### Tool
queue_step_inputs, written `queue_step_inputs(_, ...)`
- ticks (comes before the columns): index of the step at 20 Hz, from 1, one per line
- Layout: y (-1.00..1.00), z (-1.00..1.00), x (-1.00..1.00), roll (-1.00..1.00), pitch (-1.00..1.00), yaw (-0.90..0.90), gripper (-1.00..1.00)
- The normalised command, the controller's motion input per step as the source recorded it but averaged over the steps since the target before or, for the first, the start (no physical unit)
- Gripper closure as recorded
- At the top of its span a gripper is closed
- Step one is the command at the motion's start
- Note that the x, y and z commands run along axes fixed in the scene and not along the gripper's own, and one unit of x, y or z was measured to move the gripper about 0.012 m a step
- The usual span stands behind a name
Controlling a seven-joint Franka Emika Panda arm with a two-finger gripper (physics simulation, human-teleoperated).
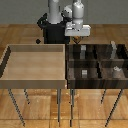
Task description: Place the loaf of bread into the appropriate compartment.
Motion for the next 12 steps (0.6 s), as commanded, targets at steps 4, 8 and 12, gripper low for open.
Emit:
queue_step_inputs(4, 0.00, 0.00, 0.75, 0.00, 0.00, 0.00, 1.00)
queue_step_inputs(8, 0.00, 0.00, 1.00, 0.00, 0.00, 0.00, 1.00)
queue_step_inputs(12, 0.00, 0.00, 1.00, 0.00, 0.00, 0.00, 1.00)
